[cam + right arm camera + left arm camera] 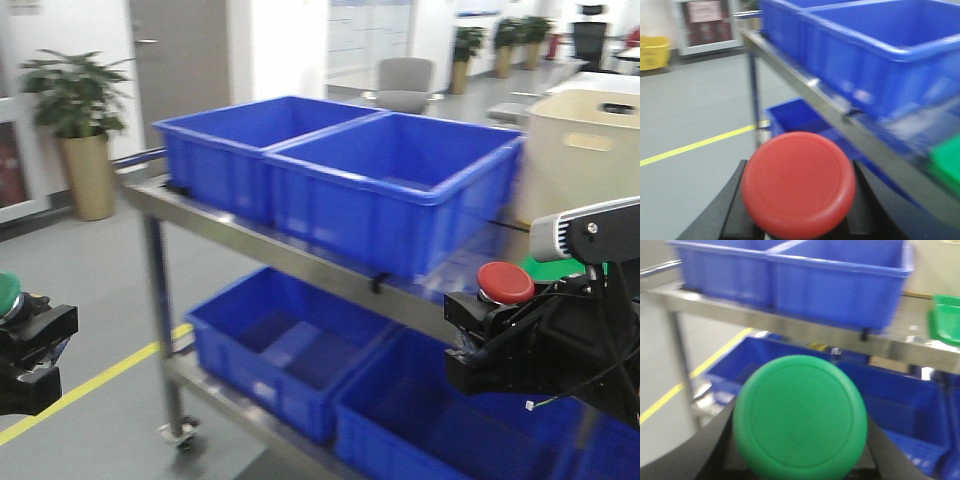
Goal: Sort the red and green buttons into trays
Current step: 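Approach the green and red trays, holding buttons above them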
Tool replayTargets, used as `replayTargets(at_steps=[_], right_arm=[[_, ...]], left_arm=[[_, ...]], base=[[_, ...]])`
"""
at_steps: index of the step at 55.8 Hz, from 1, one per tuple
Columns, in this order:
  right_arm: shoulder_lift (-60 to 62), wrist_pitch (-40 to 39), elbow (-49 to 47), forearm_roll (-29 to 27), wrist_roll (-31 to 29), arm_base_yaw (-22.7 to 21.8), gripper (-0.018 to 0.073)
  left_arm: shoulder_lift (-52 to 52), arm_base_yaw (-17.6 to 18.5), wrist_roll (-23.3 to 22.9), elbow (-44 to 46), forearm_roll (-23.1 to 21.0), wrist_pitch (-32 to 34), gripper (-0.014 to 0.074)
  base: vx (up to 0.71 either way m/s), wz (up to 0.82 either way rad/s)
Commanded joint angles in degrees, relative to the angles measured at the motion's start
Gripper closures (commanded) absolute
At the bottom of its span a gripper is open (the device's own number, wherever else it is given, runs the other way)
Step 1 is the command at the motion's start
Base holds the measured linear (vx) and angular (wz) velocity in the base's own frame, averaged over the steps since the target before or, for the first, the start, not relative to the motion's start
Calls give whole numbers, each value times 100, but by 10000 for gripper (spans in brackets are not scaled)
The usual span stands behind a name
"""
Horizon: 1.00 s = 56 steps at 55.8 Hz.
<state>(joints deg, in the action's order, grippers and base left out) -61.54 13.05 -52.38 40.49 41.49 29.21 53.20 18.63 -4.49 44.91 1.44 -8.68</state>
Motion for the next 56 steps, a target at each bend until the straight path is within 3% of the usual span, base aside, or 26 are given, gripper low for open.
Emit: replayTargets(at_steps=[1,56], right_arm=[[129,-356,-170,86,-13,-10,548],[129,-343,-170,86,-13,-10,548]], left_arm=[[-50,46,-47,176,-37,537,594],[-50,46,-47,176,-37,537,594]], base=[[19,-74],[17,-63]])
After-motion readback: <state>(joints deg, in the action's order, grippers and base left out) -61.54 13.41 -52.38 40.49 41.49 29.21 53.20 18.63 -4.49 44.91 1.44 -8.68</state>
